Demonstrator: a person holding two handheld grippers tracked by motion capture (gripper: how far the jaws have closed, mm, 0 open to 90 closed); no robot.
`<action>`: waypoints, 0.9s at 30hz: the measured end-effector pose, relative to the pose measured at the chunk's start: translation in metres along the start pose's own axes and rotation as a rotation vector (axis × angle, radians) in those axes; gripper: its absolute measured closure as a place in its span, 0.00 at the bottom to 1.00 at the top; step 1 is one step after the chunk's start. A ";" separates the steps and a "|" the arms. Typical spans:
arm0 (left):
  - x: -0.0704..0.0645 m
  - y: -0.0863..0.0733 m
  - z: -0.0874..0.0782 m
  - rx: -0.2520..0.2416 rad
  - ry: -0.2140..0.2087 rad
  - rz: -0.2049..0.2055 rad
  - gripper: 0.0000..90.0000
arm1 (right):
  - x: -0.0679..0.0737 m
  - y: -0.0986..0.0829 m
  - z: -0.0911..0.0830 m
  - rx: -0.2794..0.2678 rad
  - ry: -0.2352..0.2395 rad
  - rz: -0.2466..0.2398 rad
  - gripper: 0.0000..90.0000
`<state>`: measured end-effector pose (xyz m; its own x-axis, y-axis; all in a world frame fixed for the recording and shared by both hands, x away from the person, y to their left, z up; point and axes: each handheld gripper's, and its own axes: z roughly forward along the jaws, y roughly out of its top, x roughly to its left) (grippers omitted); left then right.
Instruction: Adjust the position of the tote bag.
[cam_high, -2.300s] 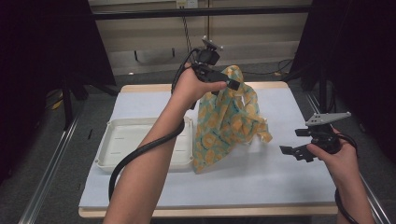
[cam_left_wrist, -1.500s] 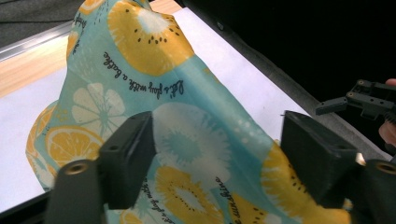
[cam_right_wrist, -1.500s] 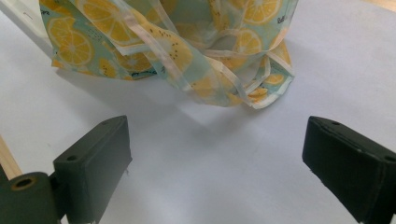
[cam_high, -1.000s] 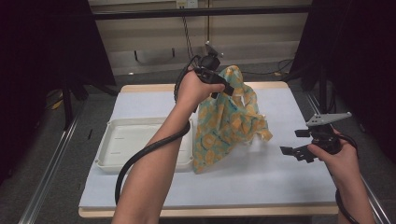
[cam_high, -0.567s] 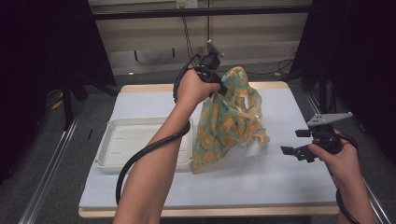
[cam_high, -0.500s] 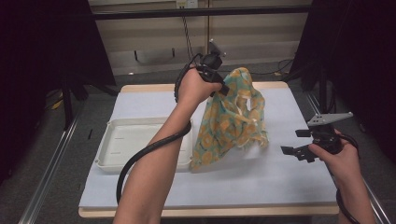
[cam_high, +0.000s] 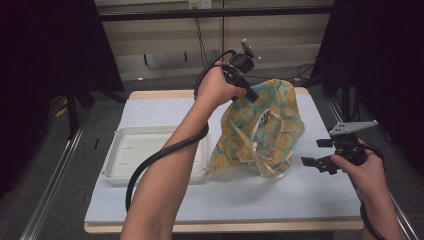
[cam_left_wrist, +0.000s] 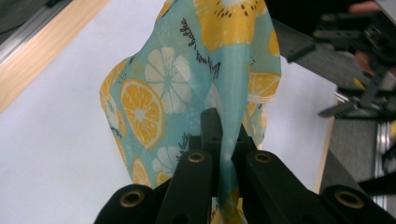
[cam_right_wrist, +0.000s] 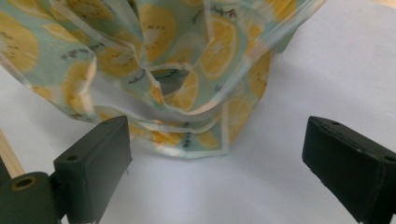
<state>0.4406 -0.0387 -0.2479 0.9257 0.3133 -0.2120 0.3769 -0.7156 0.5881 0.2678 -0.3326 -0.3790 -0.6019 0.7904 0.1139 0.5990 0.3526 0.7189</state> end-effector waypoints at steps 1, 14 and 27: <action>0.000 0.000 0.000 -0.001 -0.007 0.024 1.00 | 0.000 0.000 0.000 0.000 0.000 0.000 0.09; 0.002 0.000 0.009 0.005 -0.119 0.206 1.00 | 0.000 -0.001 0.002 -0.002 0.006 -0.007 0.09; -0.007 -0.010 -0.004 0.041 0.010 0.121 0.66 | 0.003 0.001 0.000 -0.005 0.010 -0.018 0.09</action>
<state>0.4300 -0.0309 -0.2491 0.9643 0.2290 -0.1331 0.2633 -0.7737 0.5763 0.2665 -0.3296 -0.3785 -0.6178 0.7789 0.1083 0.5855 0.3637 0.7245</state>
